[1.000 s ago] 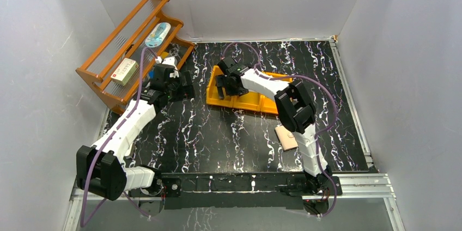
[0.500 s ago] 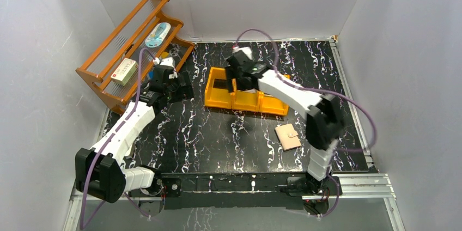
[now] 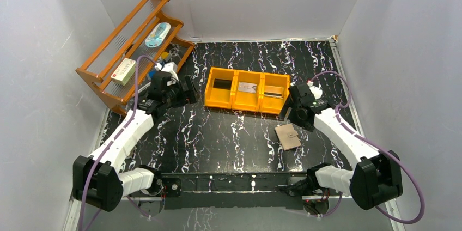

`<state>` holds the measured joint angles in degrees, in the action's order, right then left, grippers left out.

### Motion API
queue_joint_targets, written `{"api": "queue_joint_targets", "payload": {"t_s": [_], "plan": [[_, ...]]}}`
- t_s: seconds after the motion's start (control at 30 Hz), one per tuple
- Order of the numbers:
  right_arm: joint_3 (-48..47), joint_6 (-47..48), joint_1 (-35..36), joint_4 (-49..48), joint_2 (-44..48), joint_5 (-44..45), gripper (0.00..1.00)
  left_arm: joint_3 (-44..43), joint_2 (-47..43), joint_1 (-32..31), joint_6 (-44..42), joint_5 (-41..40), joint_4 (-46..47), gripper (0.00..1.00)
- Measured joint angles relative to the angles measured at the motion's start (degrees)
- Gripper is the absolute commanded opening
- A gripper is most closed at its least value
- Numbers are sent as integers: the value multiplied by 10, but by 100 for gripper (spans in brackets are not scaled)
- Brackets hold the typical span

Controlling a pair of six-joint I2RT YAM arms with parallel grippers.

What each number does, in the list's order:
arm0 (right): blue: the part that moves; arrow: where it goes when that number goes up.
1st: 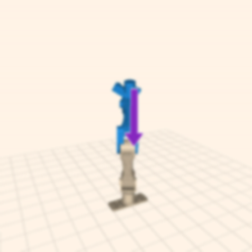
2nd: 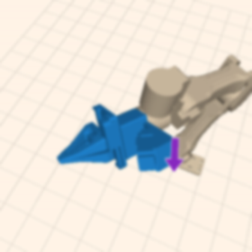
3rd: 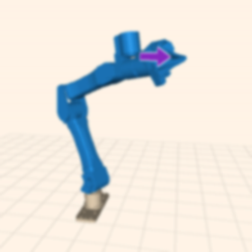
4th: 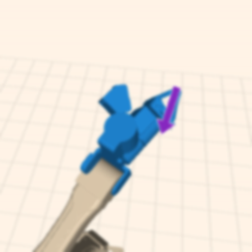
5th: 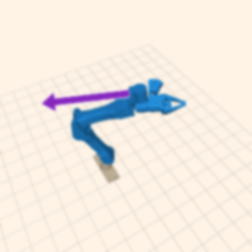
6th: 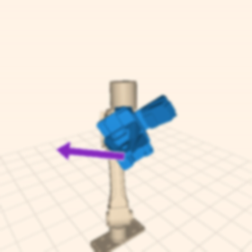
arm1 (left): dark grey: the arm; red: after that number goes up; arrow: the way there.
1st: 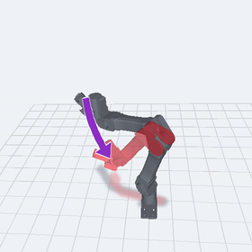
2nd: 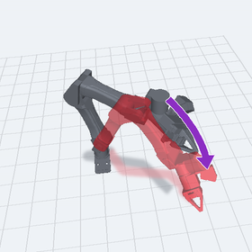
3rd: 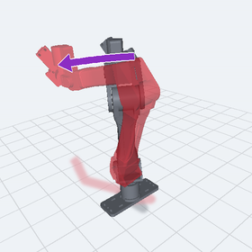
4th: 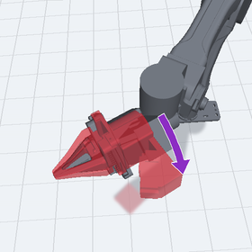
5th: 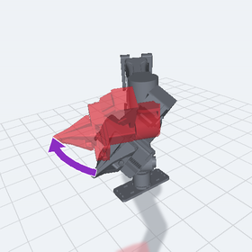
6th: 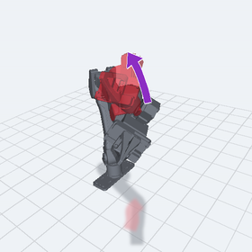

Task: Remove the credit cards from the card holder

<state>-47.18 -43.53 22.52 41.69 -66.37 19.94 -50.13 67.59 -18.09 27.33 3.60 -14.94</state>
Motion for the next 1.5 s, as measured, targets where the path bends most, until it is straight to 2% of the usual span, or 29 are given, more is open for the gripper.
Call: {"api": "queue_joint_targets", "payload": {"t_s": [0.1,0.3,0.6,0.77,0.9,1.03,1.13,1.27,1.4,1.5], "plan": [[3,-19,-4,8,-9,-10,92,0,-19,0,8,-8,0,98],[4,-33,-4,25,-31,-2,95,11,-54,0,12,-16,0,98],[61,-30,3,-5,-71,-14,84,31,-55,0,13,44,10,97],[78,-28,29,-45,-62,-47,76,40,-55,0,13,73,17,94],[96,-34,45,-79,-45,-82,74,53,-56,0,17,90,20,92],[91,-45,90,-118,-59,-115,74,64,-55,0,24,111,21,90],[58,-46,144,-132,-103,-127,74,66,-55,0,26,124,21,89],[-5,-46,217,-129,-169,-122,80,66,-55,0,26,136,26,89],[-46,-49,239,-84,-179,-58,86,66,-55,0,26,141,26,89],[-52,-52,218,-48,-158,1,88,66,-55,0,26,145,26,89]]}}
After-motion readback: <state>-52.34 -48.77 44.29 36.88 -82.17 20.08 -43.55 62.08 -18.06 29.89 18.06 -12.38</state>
